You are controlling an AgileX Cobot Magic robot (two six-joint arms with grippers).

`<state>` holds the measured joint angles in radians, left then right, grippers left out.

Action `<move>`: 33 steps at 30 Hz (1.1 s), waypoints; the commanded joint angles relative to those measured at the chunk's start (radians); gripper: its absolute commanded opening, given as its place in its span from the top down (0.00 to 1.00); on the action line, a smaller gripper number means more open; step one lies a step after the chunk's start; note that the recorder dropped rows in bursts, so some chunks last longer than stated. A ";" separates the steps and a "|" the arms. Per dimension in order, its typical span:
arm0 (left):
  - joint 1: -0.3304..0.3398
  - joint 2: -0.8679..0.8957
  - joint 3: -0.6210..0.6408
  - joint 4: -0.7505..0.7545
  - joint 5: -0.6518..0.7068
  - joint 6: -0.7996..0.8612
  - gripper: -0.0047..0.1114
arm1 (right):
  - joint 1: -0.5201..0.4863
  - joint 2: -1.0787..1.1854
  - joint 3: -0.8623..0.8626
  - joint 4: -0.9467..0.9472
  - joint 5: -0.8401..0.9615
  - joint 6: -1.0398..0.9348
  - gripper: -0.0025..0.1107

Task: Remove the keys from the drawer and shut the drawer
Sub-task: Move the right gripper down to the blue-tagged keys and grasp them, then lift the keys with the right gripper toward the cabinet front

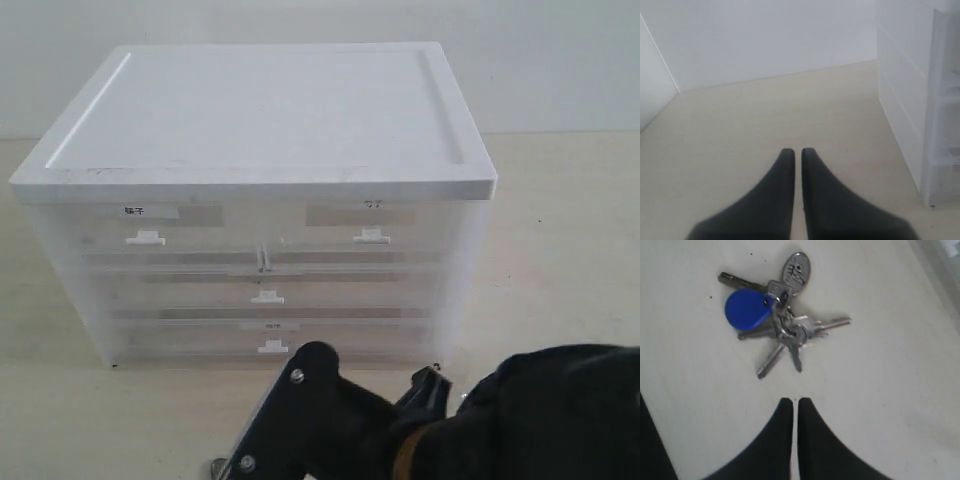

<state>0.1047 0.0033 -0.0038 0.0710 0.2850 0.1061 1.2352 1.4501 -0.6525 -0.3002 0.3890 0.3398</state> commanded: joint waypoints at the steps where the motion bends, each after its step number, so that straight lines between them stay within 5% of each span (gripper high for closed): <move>1: 0.004 -0.003 0.004 -0.004 -0.001 0.001 0.92 | 0.004 0.130 -0.004 -0.004 -0.201 0.022 0.98; 22: 0.004 -0.003 0.004 -0.004 -0.001 0.001 0.92 | 0.050 0.386 -0.150 0.028 -0.227 0.017 0.98; 33: 0.004 -0.003 0.004 -0.004 -0.001 0.001 0.92 | -0.103 0.454 -0.150 -0.004 -0.219 0.015 0.98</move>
<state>0.1047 0.0033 -0.0038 0.0710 0.2850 0.1061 1.1819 1.8725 -0.8186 -0.2820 0.0840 0.3590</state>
